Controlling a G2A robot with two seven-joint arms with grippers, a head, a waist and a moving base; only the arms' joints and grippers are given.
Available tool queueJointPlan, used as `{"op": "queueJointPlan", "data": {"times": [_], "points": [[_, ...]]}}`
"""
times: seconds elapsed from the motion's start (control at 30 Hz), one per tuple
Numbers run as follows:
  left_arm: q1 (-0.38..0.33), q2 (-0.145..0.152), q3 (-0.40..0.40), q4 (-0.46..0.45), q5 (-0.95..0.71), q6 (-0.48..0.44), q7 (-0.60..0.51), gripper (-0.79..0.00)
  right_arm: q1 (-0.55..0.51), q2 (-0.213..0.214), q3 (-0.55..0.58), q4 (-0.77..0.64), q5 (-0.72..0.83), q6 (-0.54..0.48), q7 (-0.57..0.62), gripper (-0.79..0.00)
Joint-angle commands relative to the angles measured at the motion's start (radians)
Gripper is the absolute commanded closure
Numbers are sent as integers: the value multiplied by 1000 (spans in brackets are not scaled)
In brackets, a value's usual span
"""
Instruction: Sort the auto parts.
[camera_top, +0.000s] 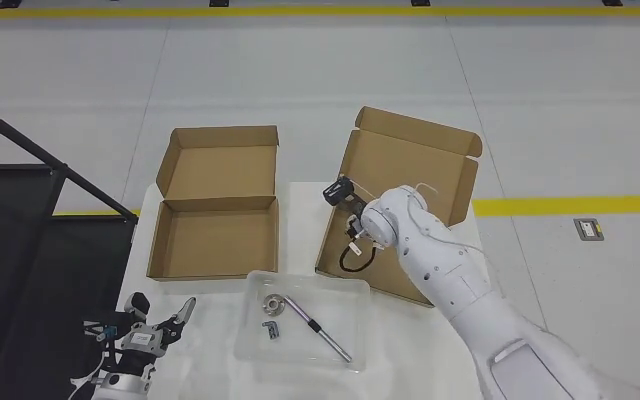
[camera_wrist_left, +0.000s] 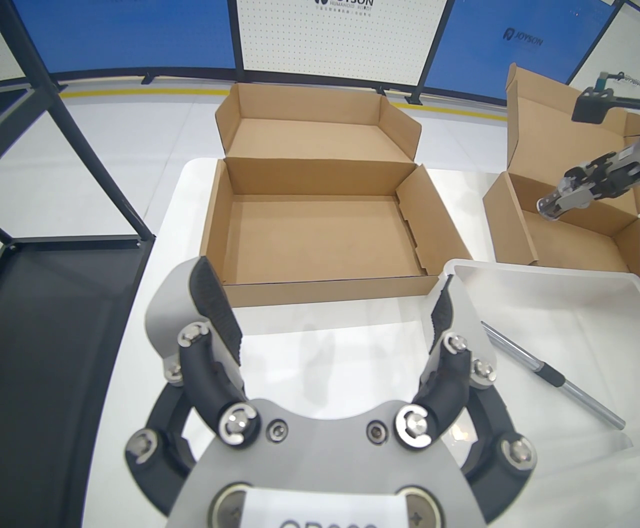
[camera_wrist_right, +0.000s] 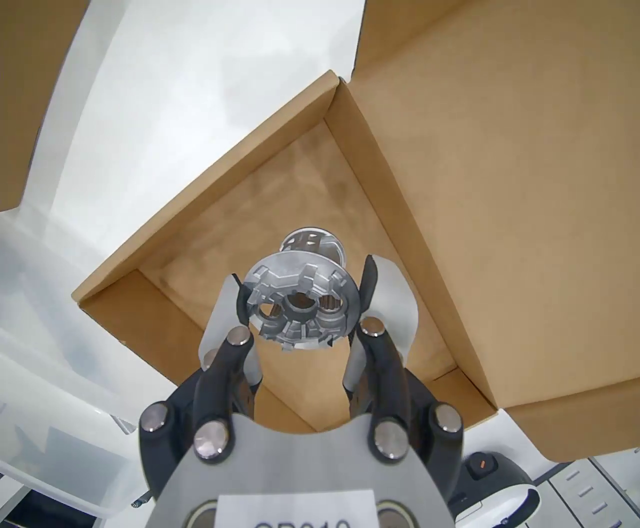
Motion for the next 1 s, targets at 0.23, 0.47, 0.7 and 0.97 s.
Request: {"op": "queueJointPlan", "data": {"times": [0.23,0.47,0.7,0.97], "points": [[0,0,0,0,0,0,0,-785,32,-49,-22,162,44,-4,-81,-163],[0,0,0,0,0,0,0,-785,54,-77,-28,246,60,-16,-107,-677],[0,0,0,0,0,0,0,-785,65,-89,-24,279,64,-34,-135,-751],[0,0,0,0,0,0,0,-785,50,-81,-12,170,32,-45,-168,-705]]}}
